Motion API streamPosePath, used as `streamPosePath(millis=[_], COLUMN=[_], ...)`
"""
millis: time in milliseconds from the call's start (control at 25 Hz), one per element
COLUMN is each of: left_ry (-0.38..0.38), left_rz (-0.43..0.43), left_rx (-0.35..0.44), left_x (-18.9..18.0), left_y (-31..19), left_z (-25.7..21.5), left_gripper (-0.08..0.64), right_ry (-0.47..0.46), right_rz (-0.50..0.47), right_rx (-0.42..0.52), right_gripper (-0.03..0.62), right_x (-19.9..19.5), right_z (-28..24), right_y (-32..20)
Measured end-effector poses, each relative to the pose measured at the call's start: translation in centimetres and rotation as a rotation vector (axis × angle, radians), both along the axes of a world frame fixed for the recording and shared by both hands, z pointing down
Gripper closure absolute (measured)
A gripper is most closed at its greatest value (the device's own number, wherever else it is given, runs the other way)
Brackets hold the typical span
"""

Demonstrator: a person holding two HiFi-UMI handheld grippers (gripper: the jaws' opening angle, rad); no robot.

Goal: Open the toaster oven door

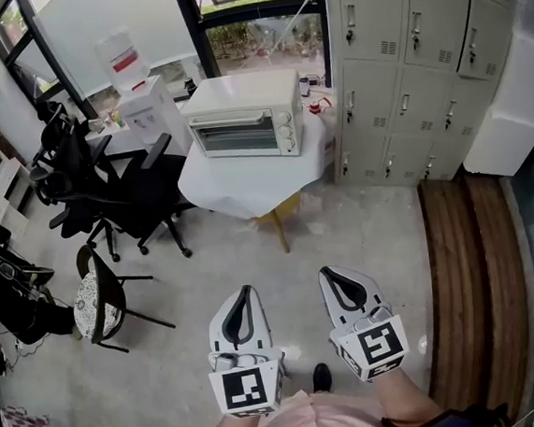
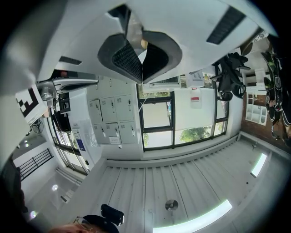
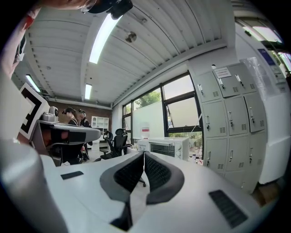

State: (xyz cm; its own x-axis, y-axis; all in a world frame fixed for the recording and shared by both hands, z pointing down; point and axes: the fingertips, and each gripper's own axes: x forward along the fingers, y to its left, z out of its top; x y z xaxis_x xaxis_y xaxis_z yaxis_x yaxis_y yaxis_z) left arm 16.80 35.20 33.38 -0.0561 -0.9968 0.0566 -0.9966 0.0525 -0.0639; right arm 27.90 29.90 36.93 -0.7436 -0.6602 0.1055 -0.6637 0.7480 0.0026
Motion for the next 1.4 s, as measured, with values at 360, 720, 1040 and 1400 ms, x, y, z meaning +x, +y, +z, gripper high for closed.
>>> streamPosePath(millis=[360,720,1040,1400], left_ry=[0.018,0.033,0.041,0.046], left_rz=[-0.068,-0.029,0.002,0.039], left_rx=[-0.029,-0.017,0.034,0.020], left_x=[-5.8,-13.7,-20.2,-23.3], left_y=[-4.5,-13.2,-19.4,-24.1], left_z=[2.0,1.9,0.3,0.7], left_gripper=[0.546,0.546,0.546,0.546], right_ry=[0.044,0.062,0.058,0.062], right_rz=[-0.046,-0.018,0.010,0.050], right_rx=[-0.021,-0.033,0.007,0.002], right_gripper=[0.587,0.588,0.590,0.591], right_x=[-5.1,-12.9,-19.2,-21.9], right_z=[2.1,2.1,0.2,0.5], right_y=[-4.9,-13.5,-19.3,-23.2])
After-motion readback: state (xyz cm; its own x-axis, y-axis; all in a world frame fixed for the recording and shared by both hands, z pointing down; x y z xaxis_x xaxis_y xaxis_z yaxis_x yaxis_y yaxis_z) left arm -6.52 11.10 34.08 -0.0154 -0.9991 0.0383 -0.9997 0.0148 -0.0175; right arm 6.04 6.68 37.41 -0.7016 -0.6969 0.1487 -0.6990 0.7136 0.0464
